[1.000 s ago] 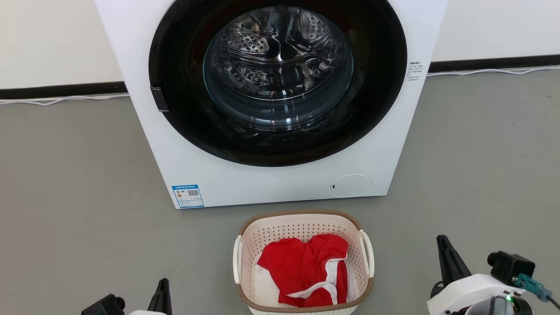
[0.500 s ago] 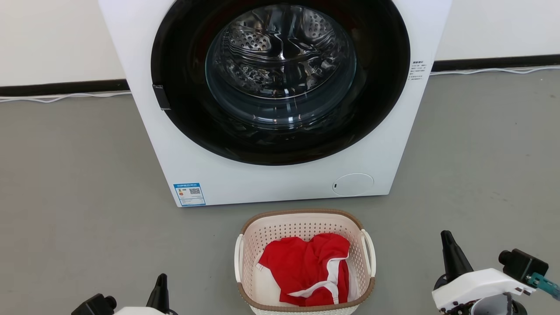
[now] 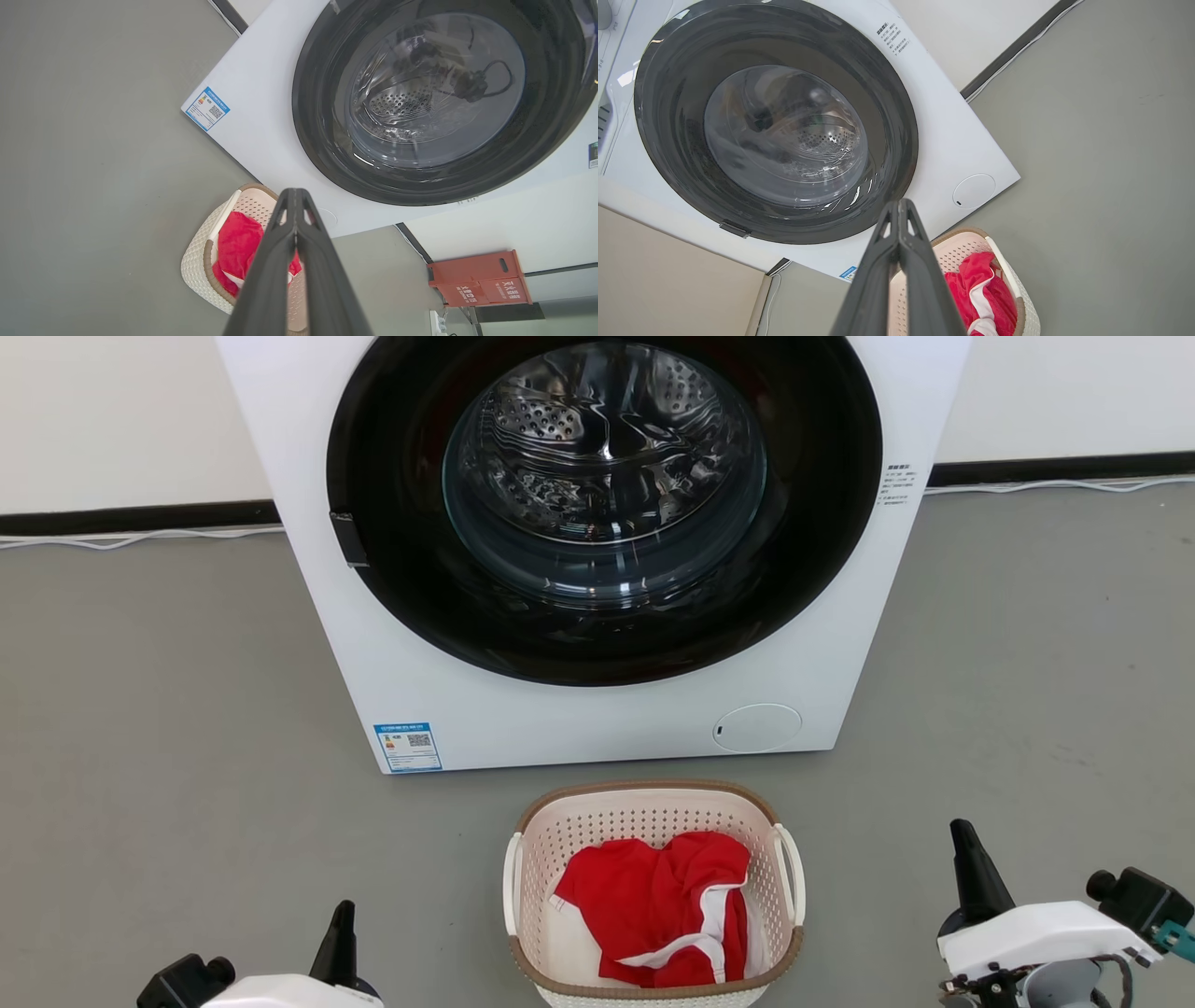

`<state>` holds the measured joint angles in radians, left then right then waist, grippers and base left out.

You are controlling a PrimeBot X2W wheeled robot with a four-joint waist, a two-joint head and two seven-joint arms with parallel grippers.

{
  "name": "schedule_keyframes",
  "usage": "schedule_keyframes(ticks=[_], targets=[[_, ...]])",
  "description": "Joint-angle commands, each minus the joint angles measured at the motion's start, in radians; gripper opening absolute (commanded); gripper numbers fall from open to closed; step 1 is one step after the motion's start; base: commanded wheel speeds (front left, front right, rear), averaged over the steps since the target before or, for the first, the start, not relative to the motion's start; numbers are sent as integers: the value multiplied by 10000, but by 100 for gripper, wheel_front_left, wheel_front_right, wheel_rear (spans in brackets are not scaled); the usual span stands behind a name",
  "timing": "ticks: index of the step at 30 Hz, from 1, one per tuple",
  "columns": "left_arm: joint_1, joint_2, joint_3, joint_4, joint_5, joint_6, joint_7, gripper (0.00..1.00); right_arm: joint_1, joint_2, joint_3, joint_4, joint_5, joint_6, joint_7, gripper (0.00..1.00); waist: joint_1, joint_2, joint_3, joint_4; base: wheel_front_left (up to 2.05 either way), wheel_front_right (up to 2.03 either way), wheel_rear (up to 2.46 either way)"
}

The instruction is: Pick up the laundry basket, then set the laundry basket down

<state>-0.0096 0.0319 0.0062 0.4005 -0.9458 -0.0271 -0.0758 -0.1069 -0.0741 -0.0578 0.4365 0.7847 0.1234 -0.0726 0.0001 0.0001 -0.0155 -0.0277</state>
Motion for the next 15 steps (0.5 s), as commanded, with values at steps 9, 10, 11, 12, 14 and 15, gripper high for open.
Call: schedule_keyframes(ticks=[9,10,11,12,14,15], targets=[[-592,104,340,-509,-1151,-252,317,0,-170,-1,-29,-566,1421,43,313,0,-1,-1,29,43,0,0,0],[-599,105,354,-529,-1253,-267,347,0,-167,3,-39,-591,1548,43,342,0,-1,-1,32,48,0,0,0],[-607,107,368,-548,-1356,-282,376,0,-164,8,-49,-616,1676,44,371,0,-1,-1,35,52,0,0,0],[-614,108,382,-568,-1458,-296,406,0,-161,12,-59,-641,1803,44,400,0,-1,-1,37,56,0,0,0],[-629,111,409,-606,-1660,-325,464,0,-155,21,-79,-691,2055,45,457,0,-1,-1,43,65,0,0,0],[-636,113,422,-625,-1762,-340,493,0,-152,26,-89,-717,2182,46,486,0,-1,-1,46,69,0,0,0]])
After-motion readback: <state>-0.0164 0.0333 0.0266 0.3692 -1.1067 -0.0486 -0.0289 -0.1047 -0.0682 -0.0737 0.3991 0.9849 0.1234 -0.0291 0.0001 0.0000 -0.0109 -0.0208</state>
